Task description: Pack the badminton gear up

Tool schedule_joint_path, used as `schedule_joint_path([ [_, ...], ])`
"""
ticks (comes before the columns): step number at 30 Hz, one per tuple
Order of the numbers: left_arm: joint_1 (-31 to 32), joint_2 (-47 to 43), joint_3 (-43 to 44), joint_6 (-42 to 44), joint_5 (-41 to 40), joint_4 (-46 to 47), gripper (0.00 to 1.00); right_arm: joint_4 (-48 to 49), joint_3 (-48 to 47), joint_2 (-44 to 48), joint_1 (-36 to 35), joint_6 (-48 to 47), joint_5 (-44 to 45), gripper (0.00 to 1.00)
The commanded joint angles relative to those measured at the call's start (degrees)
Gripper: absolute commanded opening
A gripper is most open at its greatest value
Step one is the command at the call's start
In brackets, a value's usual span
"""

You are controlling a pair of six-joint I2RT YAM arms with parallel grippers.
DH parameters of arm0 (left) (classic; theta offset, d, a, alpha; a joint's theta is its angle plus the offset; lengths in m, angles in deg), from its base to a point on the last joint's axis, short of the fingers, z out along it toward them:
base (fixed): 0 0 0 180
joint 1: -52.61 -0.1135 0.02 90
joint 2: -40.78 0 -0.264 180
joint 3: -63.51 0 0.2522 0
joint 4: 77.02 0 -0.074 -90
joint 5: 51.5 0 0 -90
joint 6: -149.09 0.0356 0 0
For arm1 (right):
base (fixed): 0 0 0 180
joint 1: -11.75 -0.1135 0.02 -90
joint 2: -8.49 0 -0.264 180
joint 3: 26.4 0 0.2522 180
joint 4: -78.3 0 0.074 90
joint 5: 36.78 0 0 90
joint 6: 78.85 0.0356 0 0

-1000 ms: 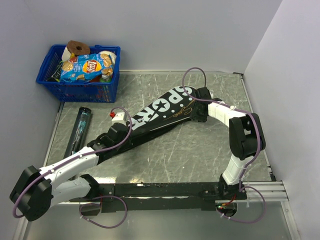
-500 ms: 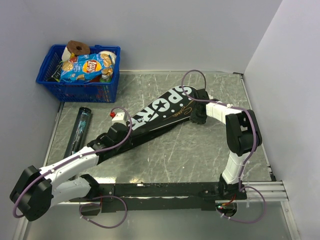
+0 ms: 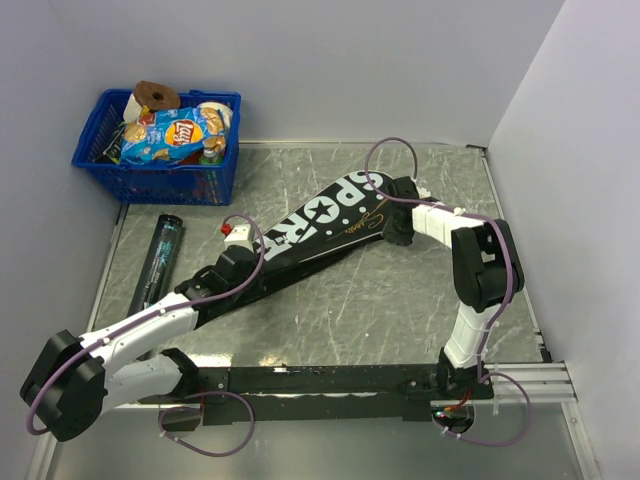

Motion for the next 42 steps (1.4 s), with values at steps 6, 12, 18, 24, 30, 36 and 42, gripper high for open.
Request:
schedule_joint_path([
  [6,-0.16,0.22,-0.22,0.02,0.49,2.21,0.01,1.62,-1.96,0.75,0.77,1.81,3.30,0.39],
  [12,-0.25,0.14,-0.40,-0.07,0.76,2.21,0.01,3.64,-2.76,-0.83,0.77,-0.12,1.55,0.36],
  [18,-0.25,0.05,-0.49,-0.07,0.50,2.12,0.01,4.34,-4.34,-2.68,0.86,-3.03,-0.56,0.20],
  [24,-0.24,-0.04,-0.40,-0.07,0.49,2.03,0.01,5.31,-3.82,-2.68,1.12,-4.17,-1.88,0.04],
  [30,-0.25,0.40,-0.05,0.28,1.46,2.47,0.01,7.07,-1.97,-1.01,0.68,-4.70,-4.51,0.00],
  [36,-0.24,1.63,0.48,0.81,2.78,3.00,0.01,7.77,-0.04,0.13,-0.90,-5.32,-6.80,0.00],
  [42,-0.25,1.81,0.48,0.81,3.04,3.18,0.01,8.83,3.21,3.29,-1.52,-6.54,-9.09,0.00],
])
